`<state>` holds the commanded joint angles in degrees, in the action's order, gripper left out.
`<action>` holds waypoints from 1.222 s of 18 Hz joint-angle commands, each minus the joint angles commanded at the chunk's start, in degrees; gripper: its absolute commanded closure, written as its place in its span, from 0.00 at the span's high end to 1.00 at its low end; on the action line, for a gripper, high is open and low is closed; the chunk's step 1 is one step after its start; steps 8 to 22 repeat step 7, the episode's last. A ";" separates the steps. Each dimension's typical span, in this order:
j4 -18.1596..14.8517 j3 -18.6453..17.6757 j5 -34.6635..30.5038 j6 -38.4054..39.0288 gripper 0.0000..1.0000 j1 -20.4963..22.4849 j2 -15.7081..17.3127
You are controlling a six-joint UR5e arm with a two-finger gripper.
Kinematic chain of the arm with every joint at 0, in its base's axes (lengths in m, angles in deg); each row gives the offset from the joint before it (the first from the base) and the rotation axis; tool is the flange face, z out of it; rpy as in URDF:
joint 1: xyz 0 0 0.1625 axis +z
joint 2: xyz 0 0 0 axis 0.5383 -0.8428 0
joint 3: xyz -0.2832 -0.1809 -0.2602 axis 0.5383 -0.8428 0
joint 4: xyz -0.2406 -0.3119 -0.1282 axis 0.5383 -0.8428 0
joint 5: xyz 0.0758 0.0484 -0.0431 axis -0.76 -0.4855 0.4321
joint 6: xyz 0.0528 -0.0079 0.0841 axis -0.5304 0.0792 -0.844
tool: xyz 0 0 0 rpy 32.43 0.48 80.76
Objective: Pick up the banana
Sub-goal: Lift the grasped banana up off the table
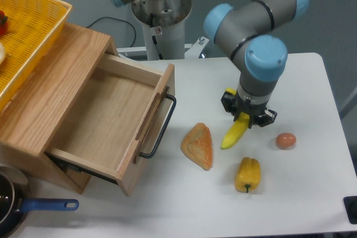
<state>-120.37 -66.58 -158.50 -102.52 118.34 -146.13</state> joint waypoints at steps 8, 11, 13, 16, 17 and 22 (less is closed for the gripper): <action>-0.27 -0.09 -0.44 -0.26 0.28 0.00 0.09; -0.27 -0.09 -0.44 -0.26 0.28 0.00 0.09; -0.27 -0.09 -0.44 -0.26 0.28 0.00 0.09; -0.27 -0.09 -0.44 -0.26 0.28 0.00 0.09; -0.27 -0.09 -0.44 -0.26 0.28 0.00 0.09; -0.27 -0.09 -0.44 -0.26 0.28 0.00 0.09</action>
